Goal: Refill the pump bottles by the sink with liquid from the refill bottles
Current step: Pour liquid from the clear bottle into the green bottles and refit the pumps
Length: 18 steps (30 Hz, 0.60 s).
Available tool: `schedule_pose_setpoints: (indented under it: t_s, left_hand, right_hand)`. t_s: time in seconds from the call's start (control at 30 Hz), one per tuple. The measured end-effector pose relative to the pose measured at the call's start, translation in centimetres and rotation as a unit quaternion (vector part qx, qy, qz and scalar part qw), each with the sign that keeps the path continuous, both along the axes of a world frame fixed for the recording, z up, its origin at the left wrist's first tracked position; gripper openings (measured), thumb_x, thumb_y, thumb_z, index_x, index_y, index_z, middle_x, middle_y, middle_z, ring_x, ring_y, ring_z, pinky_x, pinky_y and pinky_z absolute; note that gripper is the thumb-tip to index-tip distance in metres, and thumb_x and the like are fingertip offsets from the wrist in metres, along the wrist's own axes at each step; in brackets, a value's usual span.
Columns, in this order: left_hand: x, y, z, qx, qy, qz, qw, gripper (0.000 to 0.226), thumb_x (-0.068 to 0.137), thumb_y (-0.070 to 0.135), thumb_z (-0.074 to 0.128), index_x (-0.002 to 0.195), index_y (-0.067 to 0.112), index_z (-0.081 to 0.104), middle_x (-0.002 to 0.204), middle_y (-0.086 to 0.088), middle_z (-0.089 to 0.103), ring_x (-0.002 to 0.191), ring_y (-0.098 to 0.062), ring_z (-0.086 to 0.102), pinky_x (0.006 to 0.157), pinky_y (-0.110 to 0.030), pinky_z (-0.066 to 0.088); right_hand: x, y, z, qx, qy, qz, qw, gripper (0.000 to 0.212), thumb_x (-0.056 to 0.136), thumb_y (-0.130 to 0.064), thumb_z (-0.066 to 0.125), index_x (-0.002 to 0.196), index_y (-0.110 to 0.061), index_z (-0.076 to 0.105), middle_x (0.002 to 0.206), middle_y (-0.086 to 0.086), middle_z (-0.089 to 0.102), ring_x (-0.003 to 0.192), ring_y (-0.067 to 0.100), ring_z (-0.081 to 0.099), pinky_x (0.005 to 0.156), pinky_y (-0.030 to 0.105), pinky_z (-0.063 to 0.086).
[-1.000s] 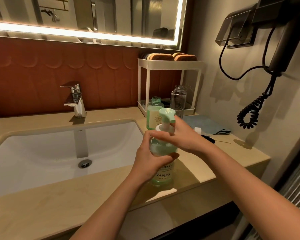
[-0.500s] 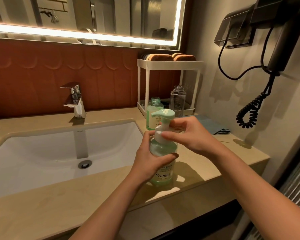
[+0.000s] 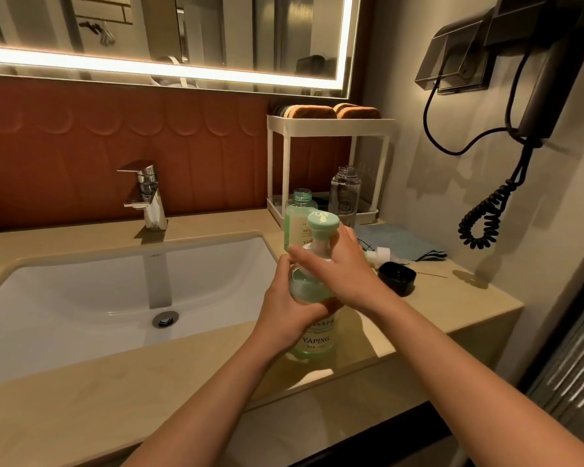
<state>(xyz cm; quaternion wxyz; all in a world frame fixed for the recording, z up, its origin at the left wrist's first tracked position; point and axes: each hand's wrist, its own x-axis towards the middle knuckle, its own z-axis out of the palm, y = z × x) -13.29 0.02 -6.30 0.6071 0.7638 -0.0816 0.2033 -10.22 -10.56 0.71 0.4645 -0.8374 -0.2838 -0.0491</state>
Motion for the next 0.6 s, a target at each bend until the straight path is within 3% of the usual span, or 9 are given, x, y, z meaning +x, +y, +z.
schedule_pose_setpoints:
  t_s: [0.07, 0.1, 0.13, 0.17, 0.23, 0.33, 0.5, 0.6]
  left_hand:
    - [-0.2, 0.1, 0.0, 0.005, 0.010, 0.002, 1.000, 0.062, 0.057, 0.035, 0.077, 0.107, 0.040, 0.040, 0.097, 0.016, 0.060, 0.086, 0.003, 0.061, 0.073, -0.019, 0.051]
    - [-0.2, 0.1, 0.1, 0.007, 0.013, 0.002, 1.000, 0.061, 0.056, 0.037, 0.076, 0.105, 0.039, 0.040, 0.096, 0.016, 0.058, 0.085, 0.003, 0.060, 0.071, -0.018, 0.049]
    - [-0.3, 0.2, 0.1, 0.008, 0.013, 0.002, 1.000, 0.061, 0.056, 0.038, 0.075, 0.106, 0.039, 0.040, 0.097, 0.017, 0.058, 0.086, 0.003, 0.059, 0.071, -0.017, 0.048]
    - [-0.3, 0.1, 0.1, 0.007, 0.012, 0.000, 1.000, 0.062, 0.056, 0.039, 0.075, 0.107, 0.039, 0.040, 0.099, 0.016, 0.057, 0.087, 0.002, 0.059, 0.072, -0.017, 0.048]
    - [-0.2, 0.1, 0.2, 0.005, 0.009, -0.003, 1.000, 0.063, 0.056, 0.038, 0.076, 0.108, 0.038, 0.041, 0.101, 0.015, 0.058, 0.090, -0.001, 0.060, 0.074, -0.019, 0.049]
    - [-0.1, 0.1, 0.1, -0.004, 0.005, -0.005, 1.000, 0.063, 0.056, 0.039, 0.077, 0.107, 0.038, 0.042, 0.101, 0.013, 0.060, 0.091, -0.004, 0.061, 0.078, -0.024, 0.052]
    - [0.1, -0.1, -0.2, -0.022, -0.007, 0.006, 1.000, 0.065, 0.049, 0.040, 0.077, 0.104, 0.039, 0.043, 0.097, 0.013, 0.061, 0.088, -0.006, 0.063, 0.072, -0.022, 0.052]
    - [0.1, -0.2, -0.3, -0.018, -0.014, 0.008, 1.000, 0.065, 0.050, 0.036, 0.078, 0.105, 0.039, 0.042, 0.098, 0.018, 0.060, 0.091, -0.003, 0.062, 0.072, -0.019, 0.052]
  right_hand:
    - [0.0, -1.2, 0.5, 0.020, 0.100, 0.117, 0.988, 0.025, 0.090, -0.043, 0.048, 0.113, -0.035, 0.042, 0.122, -0.006, 0.045, 0.114, 0.000, 0.048, 0.099, 0.022, 0.041]
    - [0.0, -1.9, 0.7, 0.024, 0.154, 0.161, 0.975, 0.019, 0.093, -0.036, 0.045, 0.112, -0.037, 0.044, 0.119, -0.010, 0.049, 0.102, -0.012, 0.052, 0.086, 0.008, 0.043]
    - [0.1, -2.6, 0.7, 0.029, 0.182, 0.184, 0.965, 0.020, 0.094, -0.031, 0.045, 0.113, -0.038, 0.046, 0.115, -0.017, 0.051, 0.092, -0.020, 0.052, 0.073, 0.000, 0.042]
    - [0.2, -3.0, 0.7, 0.023, 0.181, 0.191, 0.964, 0.025, 0.094, -0.029, 0.046, 0.119, -0.036, 0.047, 0.113, -0.024, 0.051, 0.091, -0.024, 0.051, 0.070, -0.001, 0.041]
    - [0.6, -3.4, 0.7, 0.005, 0.128, 0.170, 0.977, 0.036, 0.092, -0.028, 0.052, 0.128, -0.030, 0.049, 0.117, -0.024, 0.053, 0.103, -0.017, 0.050, 0.080, 0.008, 0.043]
    - [0.8, -3.2, 1.0, 0.001, 0.046, 0.108, 0.993, 0.037, 0.081, -0.030, 0.066, 0.117, -0.022, 0.062, 0.111, -0.014, 0.064, 0.106, -0.003, 0.055, 0.093, 0.025, 0.045]
    - [-0.3, -1.9, 0.8, -0.003, -0.097, -0.051, 0.994, 0.054, 0.057, -0.050, 0.078, 0.099, -0.017, 0.070, 0.089, -0.014, 0.068, 0.083, -0.004, 0.062, 0.072, 0.019, 0.053]
    - [-0.9, -0.8, 0.1, -0.014, -0.145, -0.124, 0.982, 0.062, 0.054, -0.065, 0.067, 0.095, -0.018, 0.063, 0.095, -0.002, 0.068, 0.091, 0.017, 0.061, 0.078, 0.041, 0.053]
